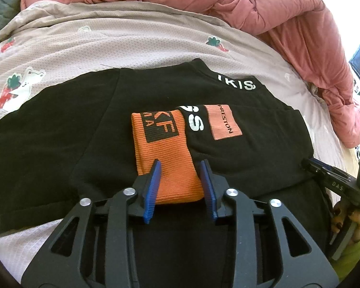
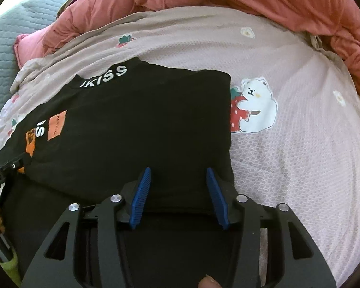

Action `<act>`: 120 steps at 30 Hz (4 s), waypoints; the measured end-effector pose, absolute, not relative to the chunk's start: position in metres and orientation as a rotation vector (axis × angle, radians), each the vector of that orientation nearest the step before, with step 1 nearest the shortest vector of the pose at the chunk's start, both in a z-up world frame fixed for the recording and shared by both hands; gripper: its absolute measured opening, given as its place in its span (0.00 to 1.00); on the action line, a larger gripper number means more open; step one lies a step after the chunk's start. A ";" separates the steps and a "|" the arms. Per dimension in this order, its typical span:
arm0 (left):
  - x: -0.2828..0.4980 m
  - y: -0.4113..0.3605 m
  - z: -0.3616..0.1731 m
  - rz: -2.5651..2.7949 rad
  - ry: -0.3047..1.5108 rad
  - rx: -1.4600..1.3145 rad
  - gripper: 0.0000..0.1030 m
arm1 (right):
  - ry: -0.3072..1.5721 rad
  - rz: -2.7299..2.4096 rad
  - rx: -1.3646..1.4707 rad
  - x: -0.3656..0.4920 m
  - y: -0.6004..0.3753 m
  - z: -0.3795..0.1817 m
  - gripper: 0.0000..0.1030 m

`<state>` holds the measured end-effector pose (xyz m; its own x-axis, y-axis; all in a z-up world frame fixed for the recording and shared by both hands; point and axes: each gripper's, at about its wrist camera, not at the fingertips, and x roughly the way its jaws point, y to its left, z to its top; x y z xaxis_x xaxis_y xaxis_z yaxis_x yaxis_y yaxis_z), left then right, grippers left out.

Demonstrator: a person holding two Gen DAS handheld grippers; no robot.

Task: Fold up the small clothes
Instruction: 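Lower the cuff onto the shirt back and open the right tool, then move the left tool to the other orange cuff, then grasp the orange cuff with the left tool and fold it across the back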

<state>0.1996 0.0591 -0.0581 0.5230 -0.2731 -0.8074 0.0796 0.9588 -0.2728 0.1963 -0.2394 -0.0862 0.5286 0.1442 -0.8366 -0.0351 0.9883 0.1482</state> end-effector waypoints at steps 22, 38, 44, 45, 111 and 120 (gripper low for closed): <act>0.166 0.089 -0.024 -0.064 0.891 -0.167 0.91 | 0.913 0.158 0.084 0.179 -0.215 -0.049 0.93; 0.136 0.131 -0.006 0.051 0.833 -0.211 0.91 | 0.834 0.267 0.034 0.162 -0.173 -0.017 0.95; 0.123 0.153 -0.003 0.104 0.819 -0.244 0.91 | 0.814 0.309 0.022 0.155 -0.154 -0.008 0.95; 0.120 0.157 -0.002 0.114 0.816 -0.247 0.91 | 0.812 0.315 0.018 0.154 -0.151 -0.007 0.95; 0.074 0.326 -0.034 0.550 0.826 -0.440 0.91 | 0.767 0.687 -0.209 0.131 0.064 -0.005 0.96; 0.083 0.339 -0.046 0.594 0.837 -0.456 0.56 | 0.801 0.665 -0.169 0.140 0.059 -0.020 0.96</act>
